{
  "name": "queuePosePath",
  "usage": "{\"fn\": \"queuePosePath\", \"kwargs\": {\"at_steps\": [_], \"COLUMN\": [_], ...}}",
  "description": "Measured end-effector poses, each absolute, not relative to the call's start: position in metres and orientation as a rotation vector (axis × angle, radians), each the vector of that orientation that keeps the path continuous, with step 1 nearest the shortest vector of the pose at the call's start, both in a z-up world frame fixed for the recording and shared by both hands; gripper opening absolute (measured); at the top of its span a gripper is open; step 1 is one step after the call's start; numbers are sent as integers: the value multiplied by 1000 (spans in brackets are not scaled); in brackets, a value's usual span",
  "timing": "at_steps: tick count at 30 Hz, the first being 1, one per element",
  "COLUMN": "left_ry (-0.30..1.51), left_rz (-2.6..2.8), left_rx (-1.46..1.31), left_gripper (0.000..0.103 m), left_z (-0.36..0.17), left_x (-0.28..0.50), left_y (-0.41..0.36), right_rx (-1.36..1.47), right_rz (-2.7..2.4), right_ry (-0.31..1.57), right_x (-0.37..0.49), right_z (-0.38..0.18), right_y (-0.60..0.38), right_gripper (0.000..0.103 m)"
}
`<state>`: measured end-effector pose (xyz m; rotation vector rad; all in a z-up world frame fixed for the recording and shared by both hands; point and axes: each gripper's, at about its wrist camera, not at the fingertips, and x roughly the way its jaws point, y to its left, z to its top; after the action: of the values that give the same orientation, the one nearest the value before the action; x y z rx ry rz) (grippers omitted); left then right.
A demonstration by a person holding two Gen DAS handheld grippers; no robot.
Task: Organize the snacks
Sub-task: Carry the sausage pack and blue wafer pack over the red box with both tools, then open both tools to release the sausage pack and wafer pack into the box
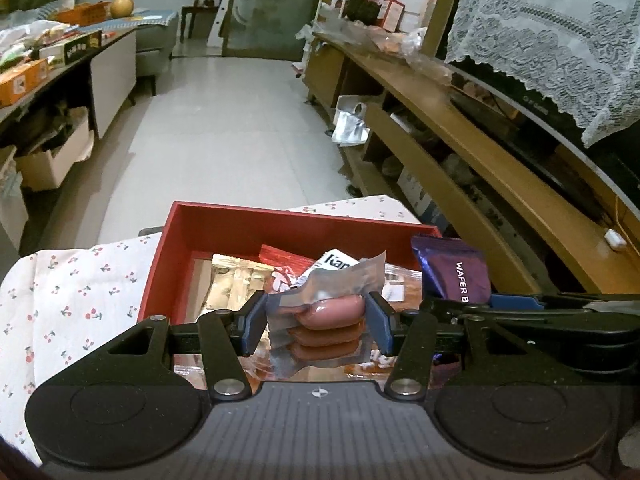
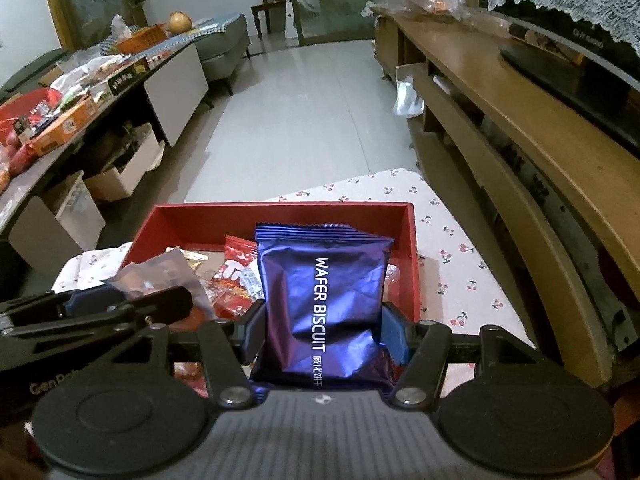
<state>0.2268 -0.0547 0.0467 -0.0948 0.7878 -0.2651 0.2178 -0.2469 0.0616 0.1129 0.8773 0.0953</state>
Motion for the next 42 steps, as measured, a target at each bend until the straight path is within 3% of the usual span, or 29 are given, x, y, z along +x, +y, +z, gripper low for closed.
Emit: {"fn": "queuePosePath", "kwargs": {"at_steps": [1,4,12,22,42], "left_ry": [793,828,883,850,731], "left_rz": [-262,-288,-263,-224,-74], "left_rx": [-93,-114,-112,-127,9], "left_gripper": [60,24,37,71,95], "left_z": [45,38,19,27,49], "left_x": [230,237,246,240,179], "left_y": [-54,-55,-55,-48,-46], "right_rx": [112,126,105,130,119], "right_rz": [95,123,77,68,85], "right_ry": [885,916,941,928,874], "right_x": [221,229,244,243,176], "right_z": [59,51,36,40,65], "right_y": [-246,-241,-241,-246,-242], "right_gripper": [77,77,79,84,89]}}
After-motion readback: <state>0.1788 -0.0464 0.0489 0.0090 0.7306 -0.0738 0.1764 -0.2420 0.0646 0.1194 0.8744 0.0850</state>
